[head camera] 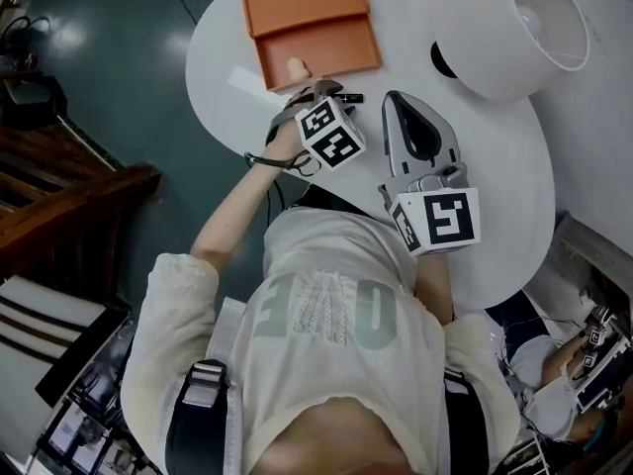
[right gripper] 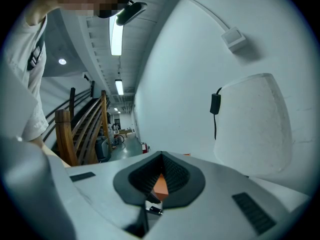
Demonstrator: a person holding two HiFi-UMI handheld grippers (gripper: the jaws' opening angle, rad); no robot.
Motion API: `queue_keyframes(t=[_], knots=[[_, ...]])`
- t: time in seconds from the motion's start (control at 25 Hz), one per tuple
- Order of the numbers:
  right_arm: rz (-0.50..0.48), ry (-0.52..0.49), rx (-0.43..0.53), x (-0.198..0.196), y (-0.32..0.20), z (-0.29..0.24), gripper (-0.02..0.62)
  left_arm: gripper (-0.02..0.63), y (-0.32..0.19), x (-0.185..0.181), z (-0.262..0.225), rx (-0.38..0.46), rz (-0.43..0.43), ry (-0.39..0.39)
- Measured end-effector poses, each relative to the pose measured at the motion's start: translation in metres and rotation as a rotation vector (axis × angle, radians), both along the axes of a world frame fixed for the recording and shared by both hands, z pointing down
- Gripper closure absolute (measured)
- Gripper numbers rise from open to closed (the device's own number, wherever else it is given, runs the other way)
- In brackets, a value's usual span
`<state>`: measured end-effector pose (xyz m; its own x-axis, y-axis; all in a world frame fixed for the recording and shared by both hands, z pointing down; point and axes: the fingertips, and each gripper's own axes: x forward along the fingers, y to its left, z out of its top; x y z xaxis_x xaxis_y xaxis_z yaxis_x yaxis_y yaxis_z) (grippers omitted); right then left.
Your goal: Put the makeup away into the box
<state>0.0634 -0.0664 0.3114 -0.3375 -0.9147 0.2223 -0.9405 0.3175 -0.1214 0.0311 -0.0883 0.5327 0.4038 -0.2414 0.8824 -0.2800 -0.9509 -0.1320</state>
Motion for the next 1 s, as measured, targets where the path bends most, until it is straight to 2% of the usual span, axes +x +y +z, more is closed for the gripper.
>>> queue_keyframes(t=[0.28, 0.48, 0.72, 0.84, 1.0], knots=[[0.006, -0.025, -0.010, 0.004, -0.001, 0.001, 0.591, 0.430, -0.003, -0.004, 0.033, -0.049, 0.052, -0.091], [0.017, -0.020, -0.014, 0.005, -0.002, 0.004, 0.591, 0.500, 0.004, -0.006, 0.035, -0.076, 0.036, -0.044], [0.004, -0.018, -0.011, 0.001, -0.001, 0.002, 0.591, 0.505, 0.004, -0.003, 0.028, -0.061, -0.006, -0.017], [0.019, -0.009, 0.011, 0.003, -0.002, -0.004, 0.591, 0.505, -0.003, 0.007, 0.001, -0.013, -0.076, 0.087], [0.052, -0.015, 0.032, 0.005, -0.002, -0.011, 0.591, 0.508, -0.020, 0.013, -0.088, 0.137, -0.247, 0.394]])
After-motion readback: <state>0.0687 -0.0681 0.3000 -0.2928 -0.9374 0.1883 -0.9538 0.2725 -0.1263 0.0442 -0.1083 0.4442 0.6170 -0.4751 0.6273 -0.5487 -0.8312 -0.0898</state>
